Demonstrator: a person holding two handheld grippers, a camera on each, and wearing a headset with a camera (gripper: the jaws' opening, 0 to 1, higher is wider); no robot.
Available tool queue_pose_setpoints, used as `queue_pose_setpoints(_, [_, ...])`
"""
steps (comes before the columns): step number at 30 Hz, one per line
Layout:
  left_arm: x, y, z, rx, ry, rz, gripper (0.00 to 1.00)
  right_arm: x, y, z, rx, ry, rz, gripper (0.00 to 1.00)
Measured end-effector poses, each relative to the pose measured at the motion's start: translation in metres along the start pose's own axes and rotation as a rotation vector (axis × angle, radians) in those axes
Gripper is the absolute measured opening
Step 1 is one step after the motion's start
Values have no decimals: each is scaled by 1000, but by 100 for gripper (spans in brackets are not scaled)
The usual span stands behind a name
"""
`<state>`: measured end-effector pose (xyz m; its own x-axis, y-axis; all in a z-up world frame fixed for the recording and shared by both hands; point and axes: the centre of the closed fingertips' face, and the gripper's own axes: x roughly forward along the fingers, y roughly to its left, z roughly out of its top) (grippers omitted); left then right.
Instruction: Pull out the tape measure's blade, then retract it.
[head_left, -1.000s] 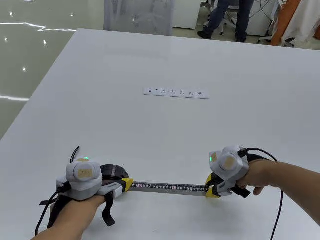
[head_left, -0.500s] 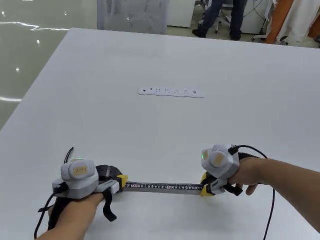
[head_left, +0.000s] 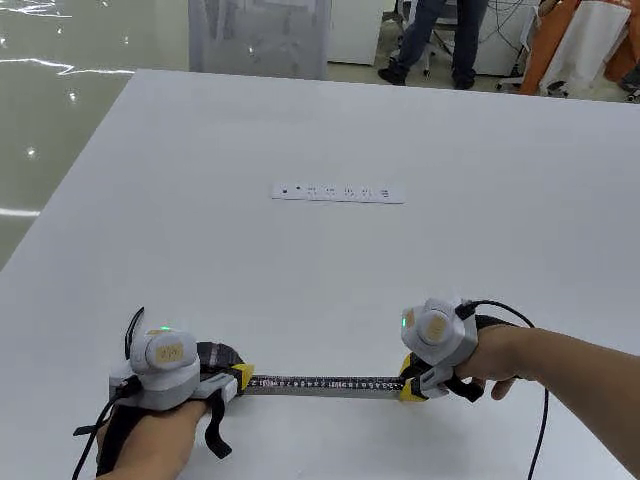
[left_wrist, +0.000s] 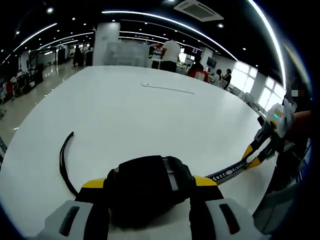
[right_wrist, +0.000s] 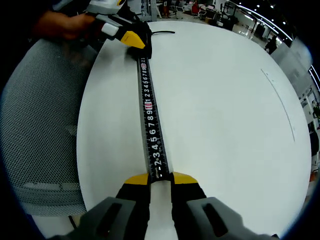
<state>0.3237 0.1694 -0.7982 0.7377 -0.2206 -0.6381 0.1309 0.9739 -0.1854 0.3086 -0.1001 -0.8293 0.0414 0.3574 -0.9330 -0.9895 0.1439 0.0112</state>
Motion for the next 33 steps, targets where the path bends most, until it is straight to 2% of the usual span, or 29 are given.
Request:
queue_pose_setpoints(4, [-1,1,0,-11,0,-17,61,-2,1,2,4,-48,-6,14])
queue_pose_setpoints(8, [-1,0,0,-8,-6,-22,61,-1,0,3,41,-65,-10,14])
queue_pose_setpoints(16, [-2,1,0,-14,-3,-31,61,0,2,7,35,-66,3,14])
queue_pose_setpoints(33, [-2,0,-1,-25,-2,-36,61,5,-1,15,55,-71,-17,14])
